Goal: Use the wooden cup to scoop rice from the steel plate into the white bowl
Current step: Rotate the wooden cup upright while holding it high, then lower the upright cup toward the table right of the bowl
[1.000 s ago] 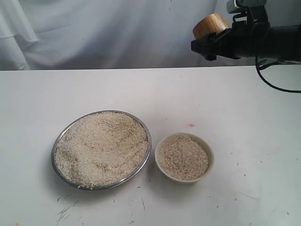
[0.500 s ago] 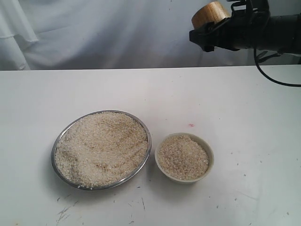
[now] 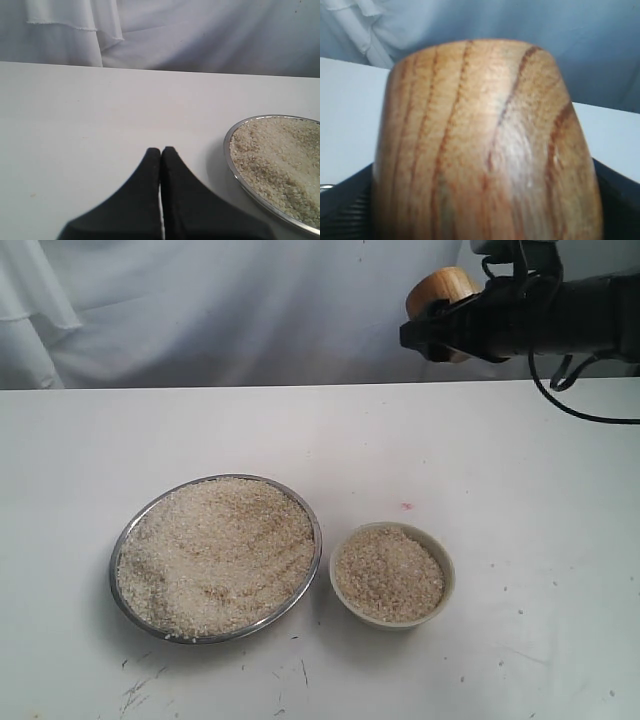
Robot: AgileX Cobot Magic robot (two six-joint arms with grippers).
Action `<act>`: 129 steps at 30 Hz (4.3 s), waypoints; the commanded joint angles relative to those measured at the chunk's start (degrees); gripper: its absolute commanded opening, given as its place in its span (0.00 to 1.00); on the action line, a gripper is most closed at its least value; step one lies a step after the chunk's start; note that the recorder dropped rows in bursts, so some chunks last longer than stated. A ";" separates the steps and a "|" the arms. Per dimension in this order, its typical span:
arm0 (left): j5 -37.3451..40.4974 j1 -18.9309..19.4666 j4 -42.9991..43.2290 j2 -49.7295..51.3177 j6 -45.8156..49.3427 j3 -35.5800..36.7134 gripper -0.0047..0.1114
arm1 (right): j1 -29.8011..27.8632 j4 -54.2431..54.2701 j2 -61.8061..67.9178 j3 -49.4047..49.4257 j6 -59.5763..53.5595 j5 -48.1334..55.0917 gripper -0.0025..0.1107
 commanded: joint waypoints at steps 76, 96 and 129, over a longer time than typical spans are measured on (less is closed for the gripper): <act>-0.37 -0.16 0.03 -0.24 -0.01 0.28 0.04 | -19.40 -156.21 20.21 8.79 114.48 -89.53 0.02; -0.37 -0.16 0.03 -0.24 -0.01 0.28 0.04 | -21.09 -168.23 20.01 8.72 117.48 -89.53 0.02; -0.37 -0.16 0.03 -0.24 -0.01 0.28 0.04 | -24.02 -169.85 18.68 8.82 114.55 -89.53 0.02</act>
